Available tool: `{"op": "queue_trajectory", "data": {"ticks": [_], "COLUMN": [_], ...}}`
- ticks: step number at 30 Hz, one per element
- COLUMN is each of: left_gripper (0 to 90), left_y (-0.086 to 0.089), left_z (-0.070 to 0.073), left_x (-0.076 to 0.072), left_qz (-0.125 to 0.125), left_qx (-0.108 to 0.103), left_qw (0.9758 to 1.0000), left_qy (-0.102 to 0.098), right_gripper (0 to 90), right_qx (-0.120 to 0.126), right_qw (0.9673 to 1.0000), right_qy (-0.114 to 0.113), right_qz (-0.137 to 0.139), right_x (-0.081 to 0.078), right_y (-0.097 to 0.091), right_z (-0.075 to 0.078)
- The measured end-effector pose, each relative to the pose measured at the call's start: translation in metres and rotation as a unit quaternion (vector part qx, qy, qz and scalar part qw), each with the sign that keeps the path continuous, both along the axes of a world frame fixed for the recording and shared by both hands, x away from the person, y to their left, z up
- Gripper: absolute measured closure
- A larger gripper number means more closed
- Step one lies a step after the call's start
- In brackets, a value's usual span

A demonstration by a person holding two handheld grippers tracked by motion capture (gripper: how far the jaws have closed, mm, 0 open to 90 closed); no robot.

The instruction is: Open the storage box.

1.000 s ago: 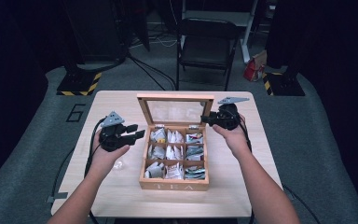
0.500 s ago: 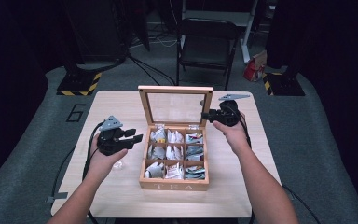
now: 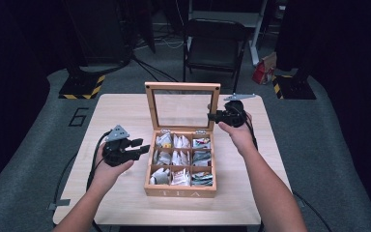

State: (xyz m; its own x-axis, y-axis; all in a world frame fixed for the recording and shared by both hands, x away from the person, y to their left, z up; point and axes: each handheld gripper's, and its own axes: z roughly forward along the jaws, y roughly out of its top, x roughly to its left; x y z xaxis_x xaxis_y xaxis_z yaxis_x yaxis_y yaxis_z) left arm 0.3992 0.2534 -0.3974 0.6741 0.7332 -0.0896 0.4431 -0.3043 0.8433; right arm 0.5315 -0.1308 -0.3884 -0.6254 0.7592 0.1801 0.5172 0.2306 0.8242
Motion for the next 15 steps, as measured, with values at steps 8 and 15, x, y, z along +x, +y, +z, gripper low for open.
{"op": "queue_trajectory", "data": {"ticks": [8, 15], "left_gripper": [57.3, 57.3], "left_y": [0.004, 0.009], "left_z": [0.0, -0.001], "left_x": [-0.005, -0.009], "left_qz": [0.001, 0.002], "left_qx": [0.001, 0.003], "left_qw": [1.0, 1.0], "left_qy": [-0.006, -0.005], "right_gripper": [63.7, 64.4], "right_qx": [0.009, 0.009], "right_qw": [0.9998, 0.9994], "right_qy": [0.007, 0.018], "right_qz": [-0.014, -0.027], "right_x": [0.008, 0.014], "right_y": [0.0, 0.002], "right_z": [-0.002, -0.002]}}
